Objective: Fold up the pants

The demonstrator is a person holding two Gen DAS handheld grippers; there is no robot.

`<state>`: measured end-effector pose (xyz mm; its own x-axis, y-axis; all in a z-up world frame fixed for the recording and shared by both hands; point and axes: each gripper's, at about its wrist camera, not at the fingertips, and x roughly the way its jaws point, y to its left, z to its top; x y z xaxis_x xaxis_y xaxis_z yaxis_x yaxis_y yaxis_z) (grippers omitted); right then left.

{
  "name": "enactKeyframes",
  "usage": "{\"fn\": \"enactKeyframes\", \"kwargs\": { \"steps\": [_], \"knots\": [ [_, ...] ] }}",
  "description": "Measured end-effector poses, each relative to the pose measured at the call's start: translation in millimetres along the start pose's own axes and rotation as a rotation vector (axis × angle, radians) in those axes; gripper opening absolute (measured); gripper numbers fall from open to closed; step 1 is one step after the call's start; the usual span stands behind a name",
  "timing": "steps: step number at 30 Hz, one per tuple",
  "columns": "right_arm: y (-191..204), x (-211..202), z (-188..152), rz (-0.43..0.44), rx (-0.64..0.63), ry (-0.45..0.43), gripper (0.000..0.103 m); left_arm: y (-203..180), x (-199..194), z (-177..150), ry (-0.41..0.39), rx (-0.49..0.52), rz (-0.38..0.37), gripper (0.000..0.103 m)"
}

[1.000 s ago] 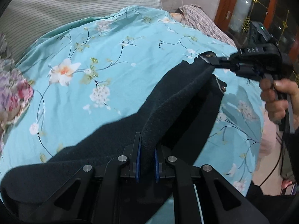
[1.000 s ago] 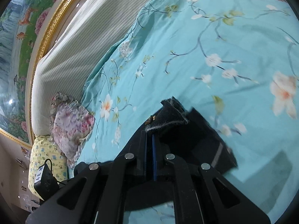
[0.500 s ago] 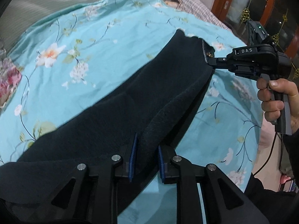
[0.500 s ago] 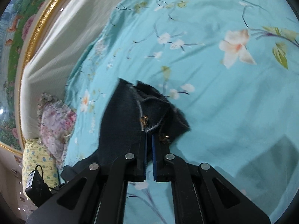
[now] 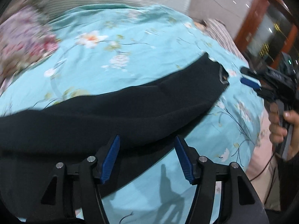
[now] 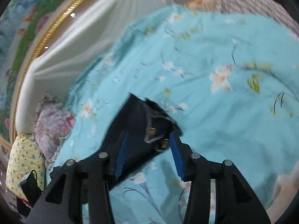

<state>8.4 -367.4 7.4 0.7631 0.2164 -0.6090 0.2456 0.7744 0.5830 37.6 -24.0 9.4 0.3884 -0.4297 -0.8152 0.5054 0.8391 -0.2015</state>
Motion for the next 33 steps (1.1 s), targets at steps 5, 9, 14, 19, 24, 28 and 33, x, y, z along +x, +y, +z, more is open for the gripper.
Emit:
{"fn": "enactKeyframes", "kwargs": {
  "steps": [5,9,14,19,24,28,33],
  "knots": [
    [37.8,14.7,-14.7,0.095,-0.091,0.082,0.048,38.0,-25.0,-11.7,-0.037,-0.122,0.036,0.064],
    [70.5,36.3,-31.7,0.162,-0.157,0.172,0.048,74.2,-44.3,-19.2,-0.065,-0.223,0.058,0.064],
    [108.5,60.6,-55.9,0.246,-0.213,0.284,0.048,126.2,-74.5,-29.0,-0.094,-0.323,0.091,0.066],
    [139.3,91.5,-73.4,0.313,-0.247,0.409,0.048,177.6,-104.0,-31.2,-0.118,-0.404,0.112,0.067],
    [171.2,119.8,-80.7,0.333,-0.314,0.479,0.048,224.2,-131.5,-33.1,-0.141,-0.45,0.187,0.07],
    [191.8,141.0,-84.1,0.348,-0.367,0.533,0.048,273.0,-145.4,-27.5,-0.141,-0.489,0.222,0.073],
    [221.8,167.0,-93.1,0.368,-0.457,0.604,0.048,338.9,-135.9,-13.6,-0.072,-0.534,0.216,0.074]
  ]
}}
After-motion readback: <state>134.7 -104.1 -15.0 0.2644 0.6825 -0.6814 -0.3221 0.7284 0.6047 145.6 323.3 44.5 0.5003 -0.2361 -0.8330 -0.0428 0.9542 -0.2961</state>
